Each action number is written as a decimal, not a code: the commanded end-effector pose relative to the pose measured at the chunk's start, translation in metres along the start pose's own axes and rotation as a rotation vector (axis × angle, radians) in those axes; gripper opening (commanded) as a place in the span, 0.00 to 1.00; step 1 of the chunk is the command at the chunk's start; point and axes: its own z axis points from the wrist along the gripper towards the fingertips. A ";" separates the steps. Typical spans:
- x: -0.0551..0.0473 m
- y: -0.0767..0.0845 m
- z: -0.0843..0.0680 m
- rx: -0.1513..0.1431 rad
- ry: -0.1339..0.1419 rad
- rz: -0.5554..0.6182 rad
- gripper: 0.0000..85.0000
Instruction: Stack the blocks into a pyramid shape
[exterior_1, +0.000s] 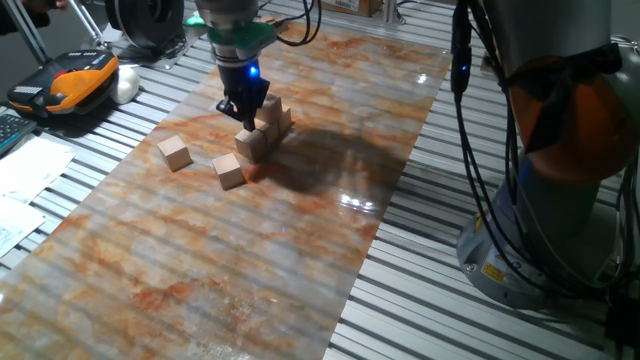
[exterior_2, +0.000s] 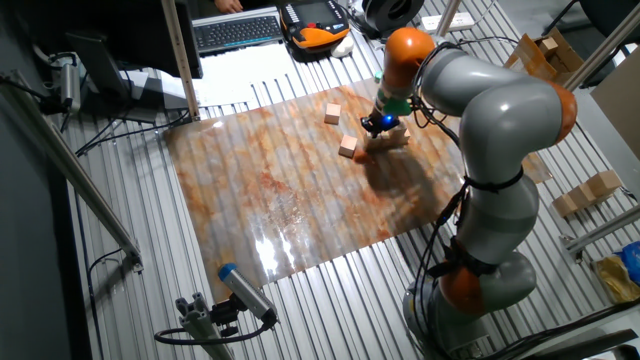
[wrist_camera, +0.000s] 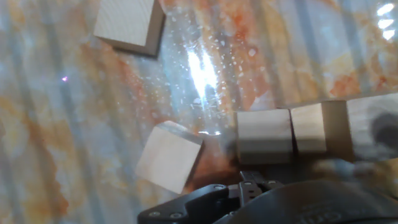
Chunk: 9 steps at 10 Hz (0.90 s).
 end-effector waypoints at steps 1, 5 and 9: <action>0.000 0.003 0.000 0.009 -0.002 0.000 0.00; -0.003 0.022 0.006 0.037 -0.006 -0.006 0.00; -0.001 0.030 0.016 0.038 -0.013 0.002 0.00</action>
